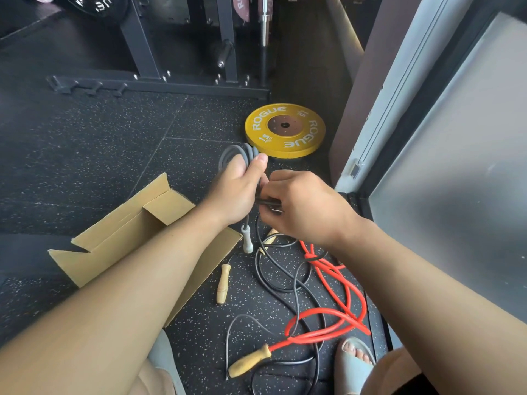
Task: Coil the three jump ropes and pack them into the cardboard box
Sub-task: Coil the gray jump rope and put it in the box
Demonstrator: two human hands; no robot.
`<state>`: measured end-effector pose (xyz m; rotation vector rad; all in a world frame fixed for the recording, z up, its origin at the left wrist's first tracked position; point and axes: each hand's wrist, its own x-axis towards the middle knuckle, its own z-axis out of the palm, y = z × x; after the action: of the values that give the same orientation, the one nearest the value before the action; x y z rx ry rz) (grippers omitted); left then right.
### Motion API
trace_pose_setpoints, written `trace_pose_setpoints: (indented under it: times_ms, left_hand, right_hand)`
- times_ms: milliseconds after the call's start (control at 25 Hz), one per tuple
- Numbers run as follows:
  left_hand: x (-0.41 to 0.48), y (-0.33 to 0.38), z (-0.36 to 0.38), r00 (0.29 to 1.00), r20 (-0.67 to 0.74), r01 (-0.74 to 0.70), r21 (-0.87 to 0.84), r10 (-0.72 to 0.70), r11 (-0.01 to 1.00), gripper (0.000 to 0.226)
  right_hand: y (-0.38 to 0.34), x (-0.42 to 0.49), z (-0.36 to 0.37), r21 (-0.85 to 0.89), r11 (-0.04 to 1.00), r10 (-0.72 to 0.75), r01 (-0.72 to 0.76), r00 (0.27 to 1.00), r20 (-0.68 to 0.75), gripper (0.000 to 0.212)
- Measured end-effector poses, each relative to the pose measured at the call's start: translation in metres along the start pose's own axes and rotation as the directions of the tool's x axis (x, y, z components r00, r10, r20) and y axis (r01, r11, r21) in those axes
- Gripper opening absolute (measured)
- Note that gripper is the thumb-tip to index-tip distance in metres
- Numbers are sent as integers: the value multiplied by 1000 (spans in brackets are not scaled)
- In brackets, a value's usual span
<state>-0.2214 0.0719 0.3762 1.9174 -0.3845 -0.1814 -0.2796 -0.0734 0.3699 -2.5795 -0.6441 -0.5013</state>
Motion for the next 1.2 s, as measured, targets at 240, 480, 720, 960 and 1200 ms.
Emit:
trace_pose_setpoints:
  times_ms: [240, 480, 720, 960, 1200]
  left_hand:
    - [-6, 0, 0, 935, 341, 82, 47, -93, 996, 41]
    - [-22, 18, 12, 793, 577, 386, -225, -197, 895, 44]
    - [-19, 21, 4, 779, 605, 424, -318, -162, 848, 51]
    - [-11, 22, 4, 906, 395, 366, -556, -150, 746, 55]
    - [-13, 21, 11, 941, 305, 300, -566, -143, 768, 47]
  right_hand:
    - [5, -1, -23, 148, 988, 51, -35, 993, -107, 40]
    - [31, -9, -26, 338, 933, 157, -125, 985, -71, 54]
    - [33, -15, -20, 707, 560, 335, -431, 899, 283, 51]
    - [22, -12, -12, 845, 247, 328, -473, 862, 387, 44]
    - [25, -6, -8, 835, 44, 427, -548, 766, 481, 23]
